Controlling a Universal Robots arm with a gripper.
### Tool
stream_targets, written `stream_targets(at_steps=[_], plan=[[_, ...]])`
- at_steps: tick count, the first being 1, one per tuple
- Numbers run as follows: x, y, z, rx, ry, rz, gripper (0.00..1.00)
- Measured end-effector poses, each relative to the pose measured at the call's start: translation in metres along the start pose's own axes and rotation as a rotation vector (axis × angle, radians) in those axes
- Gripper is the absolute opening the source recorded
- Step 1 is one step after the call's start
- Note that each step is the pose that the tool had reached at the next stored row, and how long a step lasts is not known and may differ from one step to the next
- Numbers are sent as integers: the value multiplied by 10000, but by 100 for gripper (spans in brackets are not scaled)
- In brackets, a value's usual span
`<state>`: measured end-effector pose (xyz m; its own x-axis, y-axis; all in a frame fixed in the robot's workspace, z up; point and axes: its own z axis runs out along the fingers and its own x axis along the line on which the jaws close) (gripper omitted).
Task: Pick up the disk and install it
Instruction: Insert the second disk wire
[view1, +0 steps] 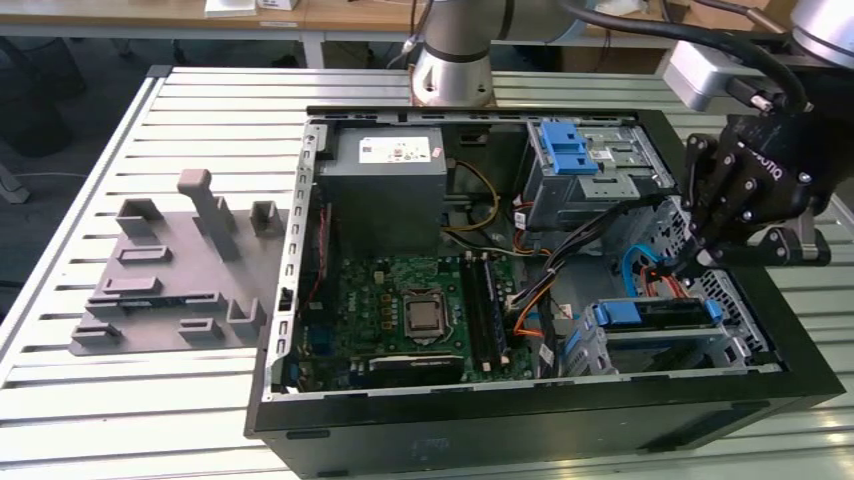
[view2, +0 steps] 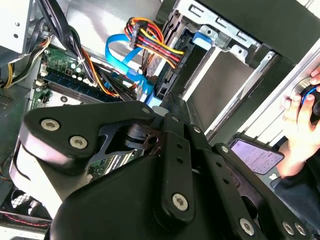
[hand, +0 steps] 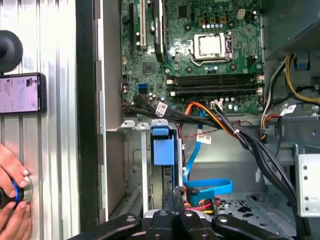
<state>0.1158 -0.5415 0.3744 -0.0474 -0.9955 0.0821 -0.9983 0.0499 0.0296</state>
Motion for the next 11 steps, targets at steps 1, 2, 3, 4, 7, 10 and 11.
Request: stream_targets(at_steps=[1, 2, 3, 4, 7, 10, 11], plan=[[0, 8, 2, 0, -1, -6, 11], [1, 15, 3, 1, -1, -9, 11], [1, 23, 3, 1, 1, -11, 11], [1, 26, 2, 1, 3, -13, 11], [-12, 32, 2, 2, 4, -22, 11], [-43, 35, 0, 2, 4, -26, 11], [-60, 36, -1, 2, 5, -27, 11]])
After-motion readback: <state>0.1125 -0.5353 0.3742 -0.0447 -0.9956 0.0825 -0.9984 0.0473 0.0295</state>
